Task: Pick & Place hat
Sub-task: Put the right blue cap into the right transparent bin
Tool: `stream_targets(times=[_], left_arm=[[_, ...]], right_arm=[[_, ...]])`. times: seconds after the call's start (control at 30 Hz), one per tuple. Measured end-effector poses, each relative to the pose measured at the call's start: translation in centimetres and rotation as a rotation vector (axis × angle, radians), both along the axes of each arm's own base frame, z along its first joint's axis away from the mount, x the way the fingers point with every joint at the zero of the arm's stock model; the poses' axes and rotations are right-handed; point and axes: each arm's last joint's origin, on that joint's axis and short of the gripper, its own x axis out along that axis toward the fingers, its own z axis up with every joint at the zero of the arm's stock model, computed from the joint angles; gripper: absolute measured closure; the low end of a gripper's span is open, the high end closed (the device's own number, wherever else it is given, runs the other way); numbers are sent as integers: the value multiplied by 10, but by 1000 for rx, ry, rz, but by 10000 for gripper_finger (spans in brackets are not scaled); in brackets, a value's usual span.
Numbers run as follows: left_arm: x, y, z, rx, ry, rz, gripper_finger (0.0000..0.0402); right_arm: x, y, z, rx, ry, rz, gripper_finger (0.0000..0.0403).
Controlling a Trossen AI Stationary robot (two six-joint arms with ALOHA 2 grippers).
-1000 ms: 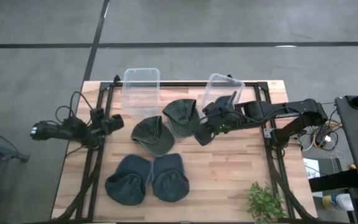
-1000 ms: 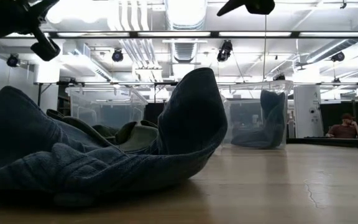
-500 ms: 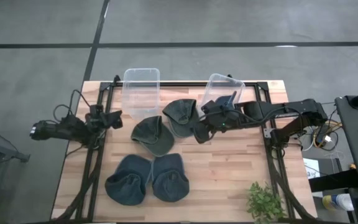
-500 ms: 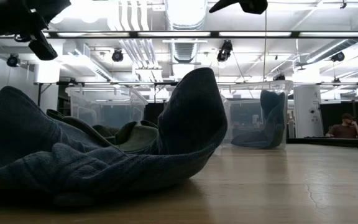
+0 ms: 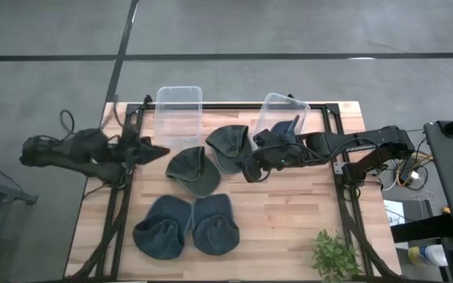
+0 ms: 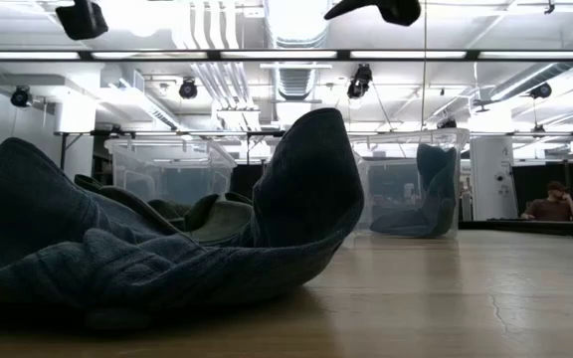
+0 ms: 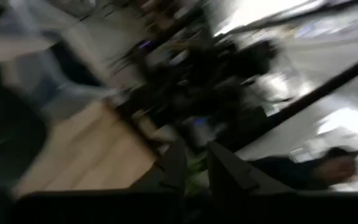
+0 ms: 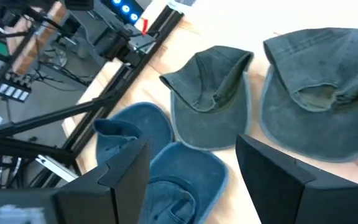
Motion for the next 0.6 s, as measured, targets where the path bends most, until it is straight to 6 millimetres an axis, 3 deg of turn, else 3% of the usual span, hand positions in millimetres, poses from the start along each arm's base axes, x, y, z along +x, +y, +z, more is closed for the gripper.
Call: stream_targets(times=[0.13,0.27,0.43,0.6], left_arm=[[24,-3,17,108,163,-6,296],[44,-7,24,193,232,-50,281],[59,-10,17,123,304,-89,280],[64,-16,-3,4,487,-227,280]], right_arm=[[2,4,-8,8,-13,8,172],[1,11,-15,26,5,19,172],[-2,23,-17,27,12,56,172],[-4,32,-18,27,15,83,172]])
